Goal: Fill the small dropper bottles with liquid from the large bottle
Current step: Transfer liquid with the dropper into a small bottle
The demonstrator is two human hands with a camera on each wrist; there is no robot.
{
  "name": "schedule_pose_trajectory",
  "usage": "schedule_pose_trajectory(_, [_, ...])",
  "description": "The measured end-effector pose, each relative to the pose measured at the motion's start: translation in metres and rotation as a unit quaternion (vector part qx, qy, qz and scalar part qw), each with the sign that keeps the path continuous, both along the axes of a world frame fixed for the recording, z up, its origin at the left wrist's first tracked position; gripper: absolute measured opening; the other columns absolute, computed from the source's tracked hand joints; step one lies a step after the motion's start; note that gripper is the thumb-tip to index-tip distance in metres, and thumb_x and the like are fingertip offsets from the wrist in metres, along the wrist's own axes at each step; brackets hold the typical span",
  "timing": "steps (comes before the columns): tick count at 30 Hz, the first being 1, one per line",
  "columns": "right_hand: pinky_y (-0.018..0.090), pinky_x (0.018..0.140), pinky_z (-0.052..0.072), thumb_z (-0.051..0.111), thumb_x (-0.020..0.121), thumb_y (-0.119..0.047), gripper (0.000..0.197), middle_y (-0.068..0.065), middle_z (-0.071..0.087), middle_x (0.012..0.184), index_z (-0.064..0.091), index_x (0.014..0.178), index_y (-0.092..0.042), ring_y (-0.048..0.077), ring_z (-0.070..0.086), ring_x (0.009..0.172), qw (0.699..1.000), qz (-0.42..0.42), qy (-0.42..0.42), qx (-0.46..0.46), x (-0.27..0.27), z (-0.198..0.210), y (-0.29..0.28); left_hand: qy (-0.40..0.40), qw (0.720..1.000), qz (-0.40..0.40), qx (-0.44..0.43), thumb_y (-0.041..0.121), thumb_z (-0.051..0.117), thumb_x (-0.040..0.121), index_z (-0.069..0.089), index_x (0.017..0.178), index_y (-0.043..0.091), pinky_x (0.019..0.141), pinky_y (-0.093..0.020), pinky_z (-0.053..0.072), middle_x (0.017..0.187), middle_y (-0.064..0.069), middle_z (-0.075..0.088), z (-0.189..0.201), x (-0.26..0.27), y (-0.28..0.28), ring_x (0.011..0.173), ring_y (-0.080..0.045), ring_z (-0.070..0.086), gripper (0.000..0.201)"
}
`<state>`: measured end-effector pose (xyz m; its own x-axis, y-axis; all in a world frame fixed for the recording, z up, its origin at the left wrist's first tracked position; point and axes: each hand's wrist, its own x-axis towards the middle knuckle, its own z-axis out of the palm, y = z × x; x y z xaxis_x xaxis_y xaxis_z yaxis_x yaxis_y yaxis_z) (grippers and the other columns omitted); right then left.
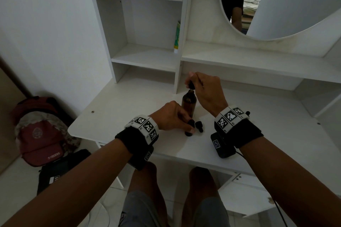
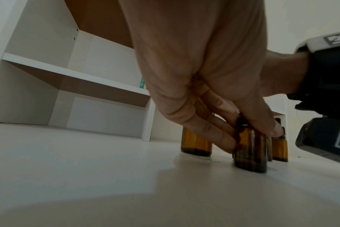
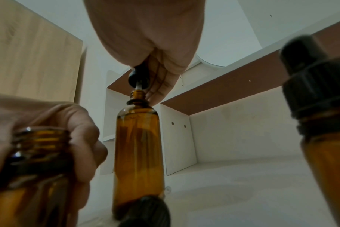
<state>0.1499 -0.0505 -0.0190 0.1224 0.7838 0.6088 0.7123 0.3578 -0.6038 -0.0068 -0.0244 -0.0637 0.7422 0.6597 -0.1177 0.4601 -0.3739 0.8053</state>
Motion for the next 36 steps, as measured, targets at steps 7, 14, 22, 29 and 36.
schedule_pose_trajectory(7, [0.038, 0.065, 0.059, 0.044, 0.103, -0.028, 0.041, 0.008, 0.07, 0.072, 0.07, 0.083, -0.003, 0.019, 0.07, 0.065, 1.0, -0.004, -0.005, -0.002, -0.001, 0.0, 0.0, -0.003, 1.0, 0.001, -0.001, 0.026, 0.088, 0.069, 0.08, 0.091, 0.012, 0.092, -0.044, 0.057, 0.088, -0.004, 0.078, 0.0, 0.0, -0.001, 0.089, -0.02, 0.073, 0.027])
schedule_pose_trajectory(14, [0.036, 0.065, 0.059, 0.043, 0.103, -0.025, 0.04, 0.004, 0.069, 0.07, 0.07, 0.082, -0.004, 0.016, 0.068, 0.063, 0.999, -0.008, -0.032, 0.001, -0.002, -0.001, 0.0, -0.001, 1.0, 0.001, -0.003, 0.025, 0.089, 0.069, 0.08, 0.092, 0.01, 0.091, -0.043, 0.057, 0.088, -0.005, 0.078, 0.001, 0.0, -0.001, 0.089, -0.021, 0.073, 0.028])
schedule_pose_trajectory(22, [0.028, 0.073, 0.06, 0.044, 0.102, -0.032, 0.038, 0.005, 0.072, 0.08, 0.069, 0.091, -0.006, 0.01, 0.07, 0.074, 0.995, -0.034, 0.071, 0.059, 0.008, 0.048, -0.012, 0.003, 1.0, 0.004, -0.006, 0.026, 0.088, 0.069, 0.08, 0.091, 0.013, 0.093, -0.042, 0.057, 0.089, -0.003, 0.078, 0.001, 0.0, 0.0, 0.09, -0.017, 0.072, 0.027])
schedule_pose_trajectory(29, [0.028, 0.07, 0.059, 0.045, 0.102, -0.032, 0.035, 0.004, 0.072, 0.078, 0.069, 0.09, -0.009, 0.011, 0.071, 0.072, 0.997, -0.009, 0.069, 0.028, 0.005, 0.041, -0.036, 0.004, 1.0, 0.002, -0.002, 0.026, 0.088, 0.07, 0.08, 0.092, 0.012, 0.093, -0.041, 0.057, 0.089, -0.002, 0.078, 0.002, 0.0, -0.001, 0.089, -0.016, 0.073, 0.027])
schedule_pose_trajectory(36, [0.015, 0.065, 0.055, 0.048, 0.1, -0.028, 0.031, -0.008, 0.069, 0.073, 0.07, 0.092, -0.008, 0.0, 0.068, 0.067, 0.997, 0.011, 0.07, -0.013, -0.001, 0.012, -0.05, 0.005, 1.0, 0.004, 0.008, 0.025, 0.088, 0.07, 0.08, 0.087, 0.014, 0.089, -0.038, 0.058, 0.084, -0.001, 0.078, 0.004, 0.0, -0.003, 0.084, -0.016, 0.073, 0.022])
